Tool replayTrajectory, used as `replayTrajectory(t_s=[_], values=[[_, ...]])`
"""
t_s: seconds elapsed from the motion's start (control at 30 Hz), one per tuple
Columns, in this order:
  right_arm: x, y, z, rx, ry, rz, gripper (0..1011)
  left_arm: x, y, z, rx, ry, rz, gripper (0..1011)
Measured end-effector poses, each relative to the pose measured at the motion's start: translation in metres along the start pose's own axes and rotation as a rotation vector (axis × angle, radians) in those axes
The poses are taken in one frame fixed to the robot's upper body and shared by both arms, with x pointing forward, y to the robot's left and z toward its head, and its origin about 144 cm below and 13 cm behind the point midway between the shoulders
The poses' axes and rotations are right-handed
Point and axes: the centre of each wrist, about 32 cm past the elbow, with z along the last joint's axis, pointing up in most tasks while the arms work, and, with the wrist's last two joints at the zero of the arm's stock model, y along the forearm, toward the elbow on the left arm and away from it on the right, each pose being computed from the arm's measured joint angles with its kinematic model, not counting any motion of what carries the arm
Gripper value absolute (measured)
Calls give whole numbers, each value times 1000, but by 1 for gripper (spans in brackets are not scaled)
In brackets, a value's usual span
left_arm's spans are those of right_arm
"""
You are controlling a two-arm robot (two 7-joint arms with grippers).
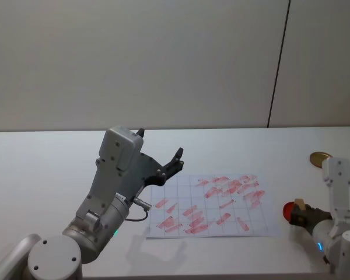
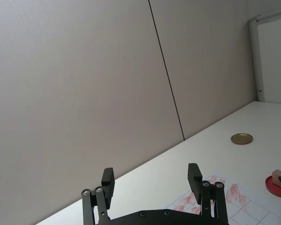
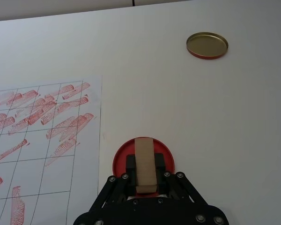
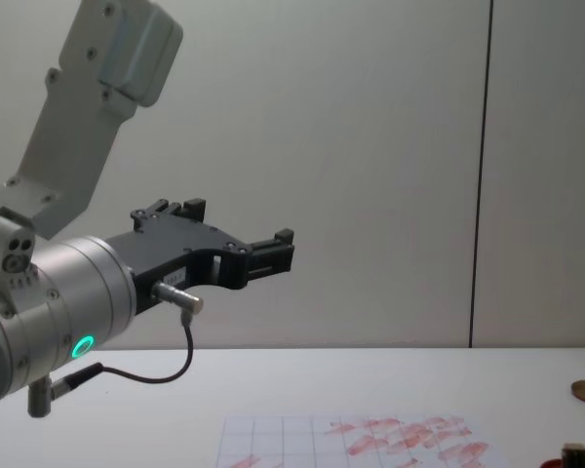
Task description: Use the one hand to pick up the stamp and affix it onto the A4 paper.
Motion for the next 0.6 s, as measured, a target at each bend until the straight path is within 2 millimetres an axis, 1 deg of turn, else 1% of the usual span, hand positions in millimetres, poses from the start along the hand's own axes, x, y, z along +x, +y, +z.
replayTrajectory(t_s=[0.13, 0.3, 0.53, 0.6], values=[[-1, -2, 4, 14, 2, 2, 218, 0, 0, 0, 0, 0, 0, 993], [-3, -7, 16, 66, -1, 13, 219, 0, 0, 0, 0, 0, 0, 993], [-7, -20, 38, 152, -8, 33, 218, 0, 0, 0, 0, 0, 0, 993], [-10, -26, 47, 184, -12, 44, 218, 0, 0, 0, 0, 0, 0, 993]])
